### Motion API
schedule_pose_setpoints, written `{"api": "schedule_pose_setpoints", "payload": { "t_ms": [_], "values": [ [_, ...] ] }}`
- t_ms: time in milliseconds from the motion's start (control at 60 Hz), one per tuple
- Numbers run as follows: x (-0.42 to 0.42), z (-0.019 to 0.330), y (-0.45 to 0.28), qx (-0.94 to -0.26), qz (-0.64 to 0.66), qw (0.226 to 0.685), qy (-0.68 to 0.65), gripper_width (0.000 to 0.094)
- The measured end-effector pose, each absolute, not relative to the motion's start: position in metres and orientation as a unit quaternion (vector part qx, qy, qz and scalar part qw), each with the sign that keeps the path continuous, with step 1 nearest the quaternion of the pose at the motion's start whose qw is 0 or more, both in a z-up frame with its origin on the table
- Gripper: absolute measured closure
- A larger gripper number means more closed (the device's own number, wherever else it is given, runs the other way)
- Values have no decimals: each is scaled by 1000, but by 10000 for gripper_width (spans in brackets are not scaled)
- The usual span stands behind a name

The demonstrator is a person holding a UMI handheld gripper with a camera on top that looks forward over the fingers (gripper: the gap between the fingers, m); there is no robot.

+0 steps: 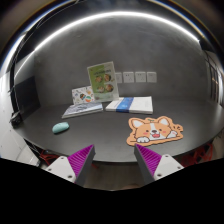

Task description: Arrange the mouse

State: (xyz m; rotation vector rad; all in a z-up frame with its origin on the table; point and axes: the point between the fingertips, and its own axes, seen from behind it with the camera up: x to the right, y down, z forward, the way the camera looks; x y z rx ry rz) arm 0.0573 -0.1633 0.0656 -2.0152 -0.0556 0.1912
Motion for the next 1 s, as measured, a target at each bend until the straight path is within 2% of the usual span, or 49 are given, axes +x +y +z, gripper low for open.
{"api": "schedule_pose_setpoints", "payload": {
  "t_ms": [183, 333, 500, 633, 717, 800, 1000],
  "values": [
    [18, 68, -164, -838, 113, 532, -46, 102],
    [-64, 61, -146, -832, 156, 525, -86, 106],
    [-175, 43, -105, -833, 206, 498, -127, 115],
    [-233, 20, -78, -846, 198, 468, -160, 120],
    [-256, -7, -69, -861, 194, 437, -172, 100],
    [-270, -2, -47, -860, 182, 448, -163, 132],
    [-304, -3, -3, -871, 179, 438, -131, 129]
  ]
}}
